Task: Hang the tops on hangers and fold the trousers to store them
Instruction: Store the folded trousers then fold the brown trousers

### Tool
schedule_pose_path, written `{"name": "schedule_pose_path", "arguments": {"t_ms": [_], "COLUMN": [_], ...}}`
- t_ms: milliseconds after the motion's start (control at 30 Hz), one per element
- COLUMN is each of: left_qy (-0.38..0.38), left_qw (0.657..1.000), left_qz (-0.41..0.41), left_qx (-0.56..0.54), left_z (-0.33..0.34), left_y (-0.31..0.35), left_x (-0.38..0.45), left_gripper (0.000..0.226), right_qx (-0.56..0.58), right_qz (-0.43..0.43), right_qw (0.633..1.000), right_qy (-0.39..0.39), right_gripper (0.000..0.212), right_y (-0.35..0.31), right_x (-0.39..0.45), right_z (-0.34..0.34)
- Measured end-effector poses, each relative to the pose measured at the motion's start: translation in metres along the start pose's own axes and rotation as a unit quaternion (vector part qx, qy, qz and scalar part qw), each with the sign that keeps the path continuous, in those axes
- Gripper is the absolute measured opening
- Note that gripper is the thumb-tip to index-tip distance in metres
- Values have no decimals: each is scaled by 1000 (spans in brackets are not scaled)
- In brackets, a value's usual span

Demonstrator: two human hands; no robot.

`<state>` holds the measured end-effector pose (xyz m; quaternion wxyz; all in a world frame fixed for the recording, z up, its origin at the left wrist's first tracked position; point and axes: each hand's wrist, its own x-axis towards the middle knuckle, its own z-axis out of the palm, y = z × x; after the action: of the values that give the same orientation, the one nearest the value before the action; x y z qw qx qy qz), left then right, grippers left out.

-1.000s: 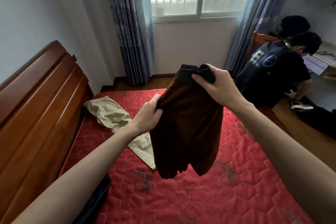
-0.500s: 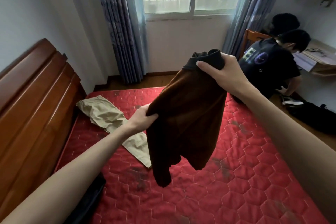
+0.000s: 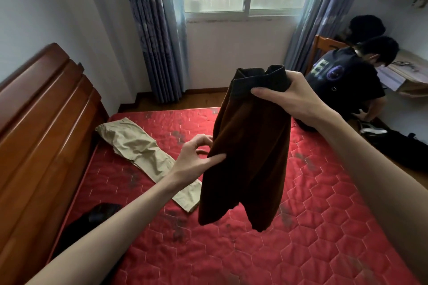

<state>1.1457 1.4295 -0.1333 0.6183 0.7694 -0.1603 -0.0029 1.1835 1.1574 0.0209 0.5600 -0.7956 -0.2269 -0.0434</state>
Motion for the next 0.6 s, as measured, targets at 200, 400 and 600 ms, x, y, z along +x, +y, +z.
{"name": "schedule_pose_path", "arguments": {"t_ms": [200, 400, 600], "left_qy": [105, 10, 2], "left_qw": [990, 998, 997], "left_qz": [83, 58, 73], "left_qx": [-44, 4, 14], "left_z": [19, 26, 28], "left_y": [28, 29, 19], "left_x": [-4, 1, 0], "left_gripper": [24, 29, 47], "right_qx": [-1, 9, -3], "right_qz": [-20, -11, -1], "right_qw": [1000, 1000, 999], "right_qy": [-2, 8, 35], "right_gripper": [8, 11, 22], "right_y": [-8, -11, -12], "right_x": [1, -1, -1], "right_z": [-1, -1, -3]}}
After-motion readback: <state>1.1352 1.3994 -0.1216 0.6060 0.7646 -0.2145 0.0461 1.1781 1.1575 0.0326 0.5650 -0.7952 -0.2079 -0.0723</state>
